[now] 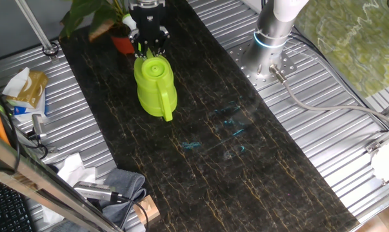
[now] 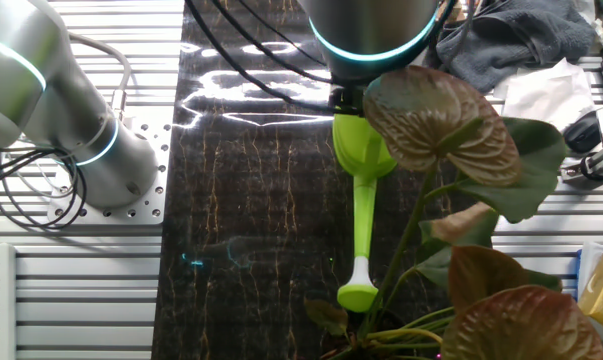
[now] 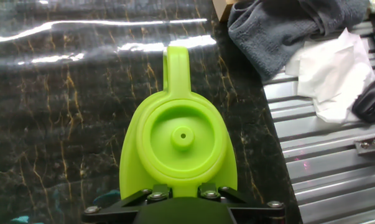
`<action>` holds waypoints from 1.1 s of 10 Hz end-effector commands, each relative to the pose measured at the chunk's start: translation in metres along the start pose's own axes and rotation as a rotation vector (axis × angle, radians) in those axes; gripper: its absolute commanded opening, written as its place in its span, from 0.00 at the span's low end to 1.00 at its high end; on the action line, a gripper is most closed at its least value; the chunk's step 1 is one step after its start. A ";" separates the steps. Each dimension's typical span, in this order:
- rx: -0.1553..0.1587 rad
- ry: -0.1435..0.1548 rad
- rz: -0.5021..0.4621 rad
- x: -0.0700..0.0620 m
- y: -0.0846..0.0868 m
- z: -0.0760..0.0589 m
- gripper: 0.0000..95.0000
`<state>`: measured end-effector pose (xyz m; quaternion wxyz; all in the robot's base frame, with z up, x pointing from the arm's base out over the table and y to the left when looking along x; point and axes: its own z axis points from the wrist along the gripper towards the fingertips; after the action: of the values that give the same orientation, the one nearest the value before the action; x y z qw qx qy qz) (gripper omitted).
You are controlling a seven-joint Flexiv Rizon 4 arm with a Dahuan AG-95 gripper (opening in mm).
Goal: Water the plant
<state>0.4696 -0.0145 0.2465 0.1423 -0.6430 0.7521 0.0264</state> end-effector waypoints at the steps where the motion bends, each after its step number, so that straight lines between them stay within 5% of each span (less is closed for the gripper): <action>1: 0.001 0.028 0.016 -0.004 0.001 0.004 0.00; 7: -0.009 0.087 -0.010 -0.022 0.007 0.019 0.00; 11: -0.033 0.170 -0.106 -0.034 0.014 0.030 0.00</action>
<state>0.4668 0.0266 0.2247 0.0735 -0.6799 0.7293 -0.0193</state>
